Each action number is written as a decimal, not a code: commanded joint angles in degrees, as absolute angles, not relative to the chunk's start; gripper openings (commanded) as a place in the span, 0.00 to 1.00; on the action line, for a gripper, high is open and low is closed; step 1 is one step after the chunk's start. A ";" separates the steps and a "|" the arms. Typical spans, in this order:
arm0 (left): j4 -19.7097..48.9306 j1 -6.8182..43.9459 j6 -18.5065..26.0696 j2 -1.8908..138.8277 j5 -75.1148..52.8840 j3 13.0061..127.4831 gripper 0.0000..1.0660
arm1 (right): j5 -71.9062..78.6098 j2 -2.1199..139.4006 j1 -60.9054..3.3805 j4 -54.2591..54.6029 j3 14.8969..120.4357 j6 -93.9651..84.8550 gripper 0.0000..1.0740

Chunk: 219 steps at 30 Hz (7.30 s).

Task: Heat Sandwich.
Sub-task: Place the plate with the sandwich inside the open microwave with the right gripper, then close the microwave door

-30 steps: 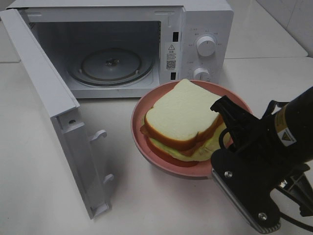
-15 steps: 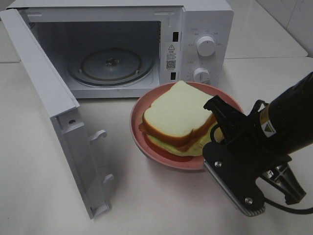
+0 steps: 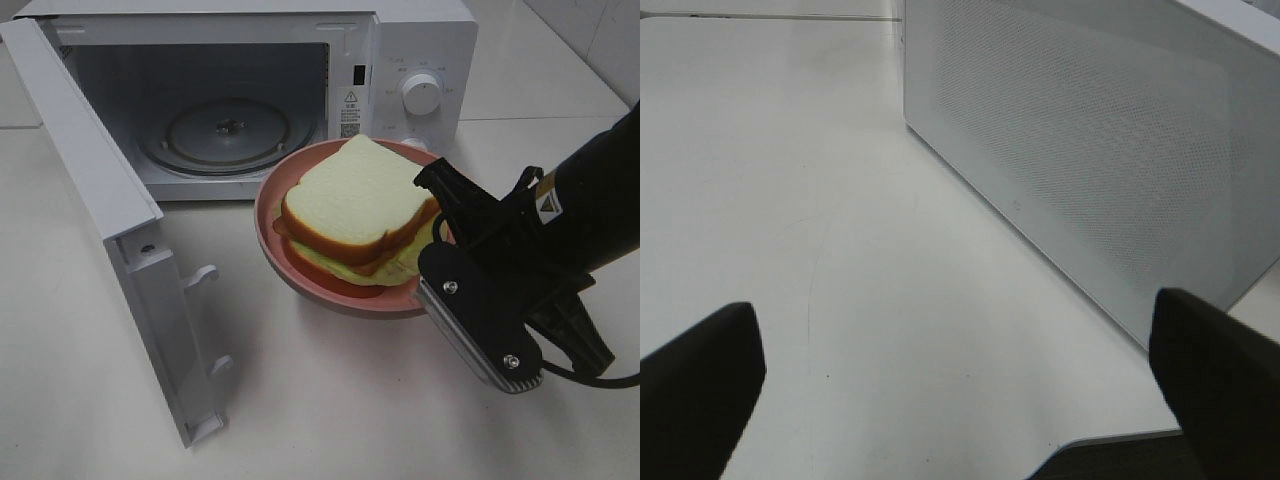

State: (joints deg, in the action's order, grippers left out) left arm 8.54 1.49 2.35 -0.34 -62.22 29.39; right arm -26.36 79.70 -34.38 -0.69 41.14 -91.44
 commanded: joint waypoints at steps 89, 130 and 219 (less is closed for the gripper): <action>8.59 1.66 2.46 -1.20 -61.42 29.39 0.91 | -40.51 121.81 -34.38 4.58 96.72 -97.57 0.00; 8.59 1.66 2.46 -1.20 -61.42 29.39 0.91 | -44.58 141.06 -34.89 -2.98 125.02 -84.80 0.06; 8.59 1.66 2.46 -1.20 -61.42 29.39 0.91 | -20.23 98.26 -36.90 -0.92 60.22 -62.57 0.71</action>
State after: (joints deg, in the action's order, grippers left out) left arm 8.54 1.49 2.35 -0.34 -62.22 29.39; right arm -20.40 99.64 -36.73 -1.38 61.59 -64.34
